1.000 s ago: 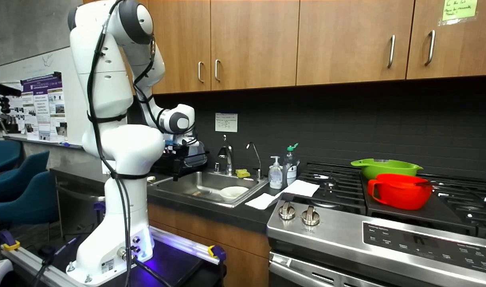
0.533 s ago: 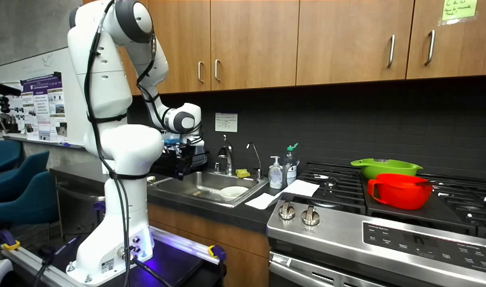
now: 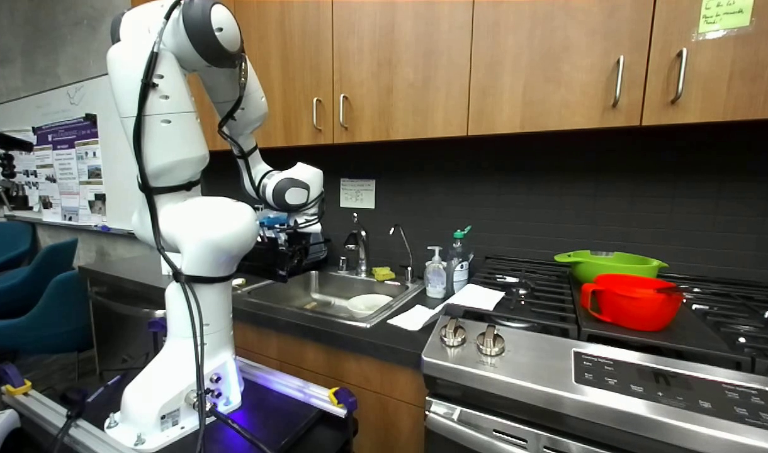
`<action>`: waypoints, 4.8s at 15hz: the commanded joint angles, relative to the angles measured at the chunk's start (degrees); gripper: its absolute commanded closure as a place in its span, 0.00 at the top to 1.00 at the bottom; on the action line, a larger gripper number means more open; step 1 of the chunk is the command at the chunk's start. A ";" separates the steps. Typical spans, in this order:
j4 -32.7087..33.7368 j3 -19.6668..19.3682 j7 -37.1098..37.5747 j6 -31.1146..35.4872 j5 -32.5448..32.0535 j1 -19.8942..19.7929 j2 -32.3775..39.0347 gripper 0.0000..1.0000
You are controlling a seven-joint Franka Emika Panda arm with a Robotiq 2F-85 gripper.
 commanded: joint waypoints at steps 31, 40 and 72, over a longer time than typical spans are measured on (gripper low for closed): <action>0.04 -8.66 2.73 -7.59 -0.34 -7.52 -1.75 1.00; 0.24 -11.86 2.75 -7.89 -6.26 -13.35 -1.80 1.00; 19.68 -21.24 -42.64 -26.61 -30.75 -21.04 12.18 1.00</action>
